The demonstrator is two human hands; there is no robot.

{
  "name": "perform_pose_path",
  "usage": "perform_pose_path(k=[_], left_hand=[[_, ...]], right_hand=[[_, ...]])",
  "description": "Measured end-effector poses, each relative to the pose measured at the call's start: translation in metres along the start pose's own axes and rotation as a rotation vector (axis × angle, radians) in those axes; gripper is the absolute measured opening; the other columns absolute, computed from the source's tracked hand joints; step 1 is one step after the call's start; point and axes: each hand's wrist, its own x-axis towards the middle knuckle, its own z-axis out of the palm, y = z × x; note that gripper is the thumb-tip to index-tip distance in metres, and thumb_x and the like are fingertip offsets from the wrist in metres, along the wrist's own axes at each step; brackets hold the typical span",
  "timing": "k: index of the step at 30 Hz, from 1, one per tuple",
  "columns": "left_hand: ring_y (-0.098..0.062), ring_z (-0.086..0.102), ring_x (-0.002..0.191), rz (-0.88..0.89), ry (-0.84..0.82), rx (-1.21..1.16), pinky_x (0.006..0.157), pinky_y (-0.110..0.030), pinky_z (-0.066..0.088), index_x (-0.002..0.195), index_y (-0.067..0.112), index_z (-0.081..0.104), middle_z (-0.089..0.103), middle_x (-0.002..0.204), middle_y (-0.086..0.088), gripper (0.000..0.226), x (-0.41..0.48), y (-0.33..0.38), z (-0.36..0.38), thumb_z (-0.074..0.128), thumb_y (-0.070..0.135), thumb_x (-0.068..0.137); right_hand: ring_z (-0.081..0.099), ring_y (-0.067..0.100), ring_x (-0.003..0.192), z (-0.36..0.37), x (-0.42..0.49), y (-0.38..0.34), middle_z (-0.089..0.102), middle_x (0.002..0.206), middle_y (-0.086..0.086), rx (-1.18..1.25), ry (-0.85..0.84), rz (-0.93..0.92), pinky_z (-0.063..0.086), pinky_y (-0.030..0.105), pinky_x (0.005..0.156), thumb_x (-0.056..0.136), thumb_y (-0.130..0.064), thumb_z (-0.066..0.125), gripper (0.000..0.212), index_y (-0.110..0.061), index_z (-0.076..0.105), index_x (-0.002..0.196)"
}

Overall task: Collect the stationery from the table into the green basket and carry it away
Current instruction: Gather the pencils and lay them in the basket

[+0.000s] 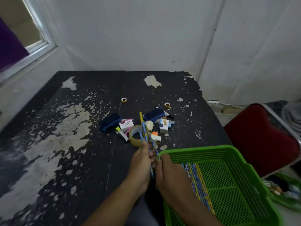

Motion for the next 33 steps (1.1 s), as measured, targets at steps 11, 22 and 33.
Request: perform_pose_path(k=[11, 22, 33], left_hand=[[-0.005, 0.049, 0.050, 0.026, -0.118, 0.332, 0.047, -0.018, 0.040, 0.091, 0.014, 0.053, 0.052, 0.060, 0.006, 0.028, -0.054, -0.036, -0.003, 0.041, 0.036, 0.104], [-0.011, 0.036, 0.046, -0.267, -0.271, 0.085, 0.043, -0.020, 0.032, 0.090, 0.010, 0.053, 0.040, 0.060, 0.000, 0.025, -0.080, -0.136, 0.104, 0.041, 0.026, 0.105], [-0.018, 0.070, 0.078, -0.272, -0.233, 0.188, 0.069, -0.027, 0.056, 0.108, 0.000, 0.060, 0.069, 0.087, -0.014, 0.020, -0.062, -0.169, 0.135, 0.042, 0.009, 0.104]], right_hand=[[0.051, 0.005, 0.070, -0.038, -0.033, 0.036, 0.053, 0.072, -0.008, 0.229, -0.110, 0.006, 0.036, 0.024, 0.061, 0.088, -0.051, 0.051, 0.028, -0.026, 0.049, 0.076], [0.048, 0.017, 0.060, -0.108, -0.031, 0.156, 0.051, 0.056, 0.003, 0.757, -0.592, 0.475, 0.041, 0.037, 0.073, 0.094, -0.031, 0.059, 0.038, -0.018, 0.060, 0.057], [0.065, 0.028, 0.074, -0.101, -0.012, 0.216, 0.074, 0.083, 0.017, 0.814, -0.570, 0.658, 0.053, 0.043, 0.081, 0.096, -0.017, 0.058, 0.022, -0.001, 0.069, 0.087]])
